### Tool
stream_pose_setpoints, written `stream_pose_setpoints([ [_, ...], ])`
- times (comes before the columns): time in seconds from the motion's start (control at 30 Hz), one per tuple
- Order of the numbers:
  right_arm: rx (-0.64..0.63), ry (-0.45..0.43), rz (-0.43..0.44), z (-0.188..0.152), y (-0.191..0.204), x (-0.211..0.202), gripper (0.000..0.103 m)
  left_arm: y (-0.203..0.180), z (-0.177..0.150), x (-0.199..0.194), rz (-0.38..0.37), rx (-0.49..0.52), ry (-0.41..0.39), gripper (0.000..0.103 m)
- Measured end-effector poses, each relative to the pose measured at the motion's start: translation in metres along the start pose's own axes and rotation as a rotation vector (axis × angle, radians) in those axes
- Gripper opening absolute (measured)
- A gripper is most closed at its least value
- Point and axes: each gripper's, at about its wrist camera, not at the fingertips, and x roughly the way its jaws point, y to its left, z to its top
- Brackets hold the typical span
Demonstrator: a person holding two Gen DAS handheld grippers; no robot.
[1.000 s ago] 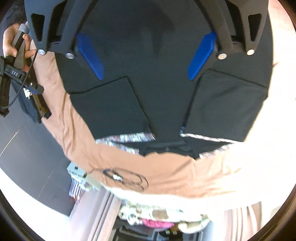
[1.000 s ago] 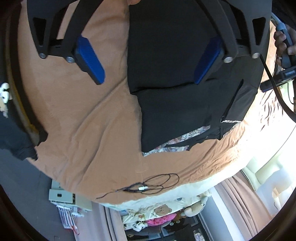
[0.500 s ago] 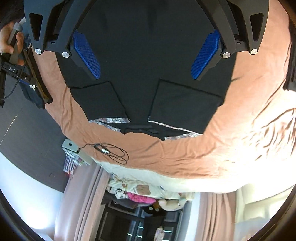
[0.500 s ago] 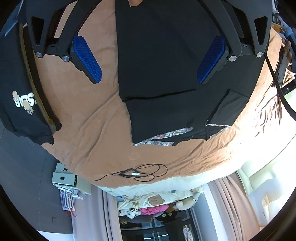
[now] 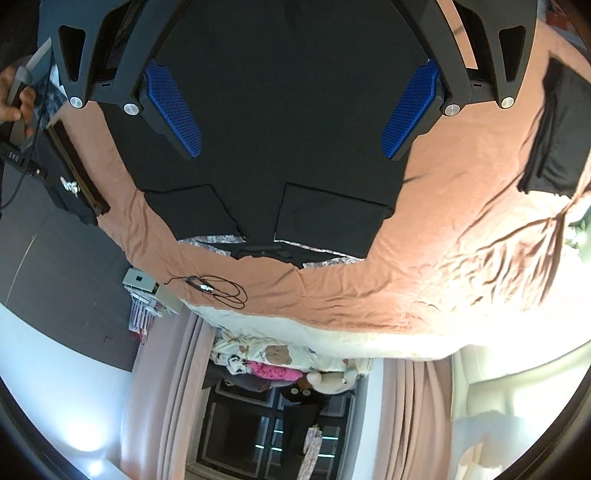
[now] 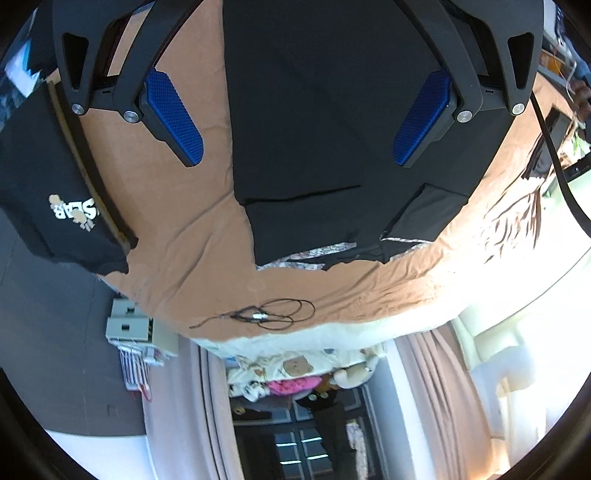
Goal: Fold small clothes
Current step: 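Raise both tools away from the folded black T-shirt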
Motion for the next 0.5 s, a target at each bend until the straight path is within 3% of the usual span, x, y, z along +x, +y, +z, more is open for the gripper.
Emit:
stream_pose_setpoints([
  [0.07, 0.011, 0.006, 0.004, -0.006, -0.001, -0.007, 0.103, 0.0, -0.006, -0.015, 0.008, 0.014, -0.014, 0.103],
  [0.5, 0.011, -0.025, 0.028, -0.037, -0.009, -0.064, 0.103, 0.005, -0.04, -0.072, 0.096, 0.028, -0.071, 0.103],
])
